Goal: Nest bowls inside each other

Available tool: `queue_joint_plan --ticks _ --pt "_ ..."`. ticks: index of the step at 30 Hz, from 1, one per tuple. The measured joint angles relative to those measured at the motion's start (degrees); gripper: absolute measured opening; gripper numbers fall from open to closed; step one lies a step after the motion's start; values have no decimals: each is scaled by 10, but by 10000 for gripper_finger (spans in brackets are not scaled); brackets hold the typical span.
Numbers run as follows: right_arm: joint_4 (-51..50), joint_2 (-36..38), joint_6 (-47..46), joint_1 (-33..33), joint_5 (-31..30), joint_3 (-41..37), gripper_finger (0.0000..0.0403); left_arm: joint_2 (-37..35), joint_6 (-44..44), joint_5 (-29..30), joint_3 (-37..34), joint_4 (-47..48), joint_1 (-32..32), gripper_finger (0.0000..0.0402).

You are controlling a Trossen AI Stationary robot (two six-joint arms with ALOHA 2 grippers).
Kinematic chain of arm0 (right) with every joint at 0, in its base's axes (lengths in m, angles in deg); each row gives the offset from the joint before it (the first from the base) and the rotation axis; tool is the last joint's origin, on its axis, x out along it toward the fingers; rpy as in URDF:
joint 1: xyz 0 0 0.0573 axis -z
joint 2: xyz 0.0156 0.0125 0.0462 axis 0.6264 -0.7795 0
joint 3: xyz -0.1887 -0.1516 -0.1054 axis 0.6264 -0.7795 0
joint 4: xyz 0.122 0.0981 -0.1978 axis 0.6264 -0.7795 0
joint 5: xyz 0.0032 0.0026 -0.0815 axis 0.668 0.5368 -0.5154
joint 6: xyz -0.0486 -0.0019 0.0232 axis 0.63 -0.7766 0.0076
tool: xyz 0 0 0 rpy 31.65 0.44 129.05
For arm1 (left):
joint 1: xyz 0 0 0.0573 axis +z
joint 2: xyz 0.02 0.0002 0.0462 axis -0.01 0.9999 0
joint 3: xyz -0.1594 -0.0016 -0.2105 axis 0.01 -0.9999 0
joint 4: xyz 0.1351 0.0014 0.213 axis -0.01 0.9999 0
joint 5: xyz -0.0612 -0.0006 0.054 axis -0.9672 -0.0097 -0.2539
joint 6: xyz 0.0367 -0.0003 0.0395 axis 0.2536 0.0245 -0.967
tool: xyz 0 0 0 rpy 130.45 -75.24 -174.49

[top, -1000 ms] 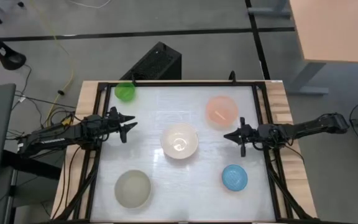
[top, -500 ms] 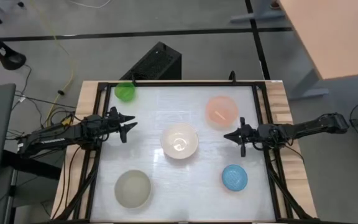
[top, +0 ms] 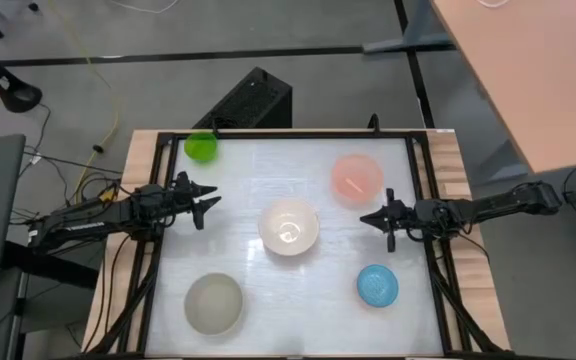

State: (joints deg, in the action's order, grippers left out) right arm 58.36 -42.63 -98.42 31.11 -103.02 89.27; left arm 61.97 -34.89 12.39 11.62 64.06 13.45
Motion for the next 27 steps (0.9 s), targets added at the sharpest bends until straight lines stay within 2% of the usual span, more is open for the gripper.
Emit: queue_joint_plan --ticks 24,27 --pt "0 0 0 0 0 0 25 0 0 0 0 0 0 158" --pt "5 0 24 2 -1 0 25 0 0 0 0 0 0 158"
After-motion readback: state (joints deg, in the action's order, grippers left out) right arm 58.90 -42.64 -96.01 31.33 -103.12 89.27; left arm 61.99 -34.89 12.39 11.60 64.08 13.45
